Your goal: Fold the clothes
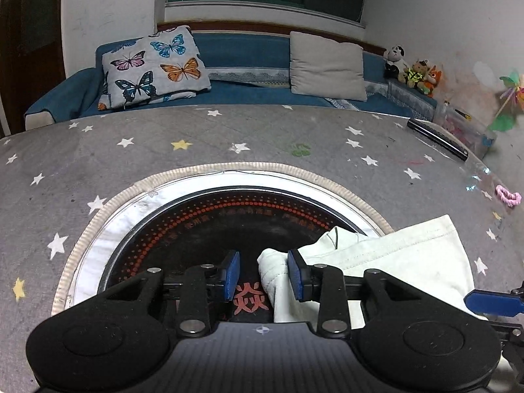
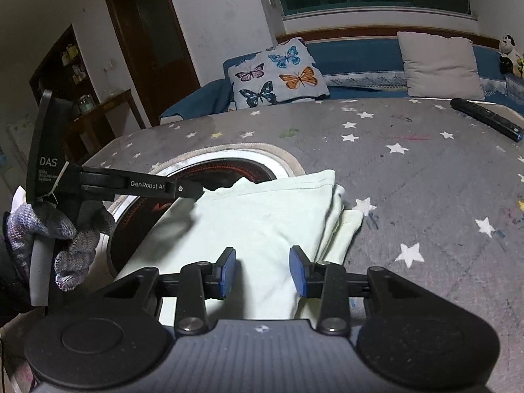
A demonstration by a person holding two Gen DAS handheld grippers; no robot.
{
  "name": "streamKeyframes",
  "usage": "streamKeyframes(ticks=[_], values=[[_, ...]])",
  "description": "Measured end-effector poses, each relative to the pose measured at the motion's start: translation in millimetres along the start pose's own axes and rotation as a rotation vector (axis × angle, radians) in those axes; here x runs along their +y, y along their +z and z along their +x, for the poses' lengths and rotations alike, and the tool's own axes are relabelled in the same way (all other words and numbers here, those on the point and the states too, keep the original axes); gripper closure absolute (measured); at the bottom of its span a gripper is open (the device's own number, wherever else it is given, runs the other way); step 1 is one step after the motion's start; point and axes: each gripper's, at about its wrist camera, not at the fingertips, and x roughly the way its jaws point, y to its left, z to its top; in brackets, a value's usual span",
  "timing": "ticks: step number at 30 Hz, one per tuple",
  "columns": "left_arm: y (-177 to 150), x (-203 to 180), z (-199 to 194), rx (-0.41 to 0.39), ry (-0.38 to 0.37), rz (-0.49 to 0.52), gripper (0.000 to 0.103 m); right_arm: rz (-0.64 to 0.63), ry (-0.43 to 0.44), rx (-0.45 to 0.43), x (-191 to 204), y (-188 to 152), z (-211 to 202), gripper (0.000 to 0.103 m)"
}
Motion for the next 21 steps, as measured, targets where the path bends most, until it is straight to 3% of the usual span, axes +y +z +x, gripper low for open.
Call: streamKeyframes(ticks=[5,12,21], values=[[-0.6,4.2,-23.7,-0.010,-0.011,-0.020,0.060,0.050,-0.036,-0.031,-8.0,-0.2,-11.1,0.055],[-24.6,5.2,-43.5,0.038,-0.050,-0.054,0.052,0.161,-0.057,-0.010,-27.3,-10.5,-7.3,0.055],[-44.2,-3.1,-44.5,0.081,-0.076,-0.059,0.054,0.223,-0.067,-0.026,-25.3,-13.2,-1.3,0.059]])
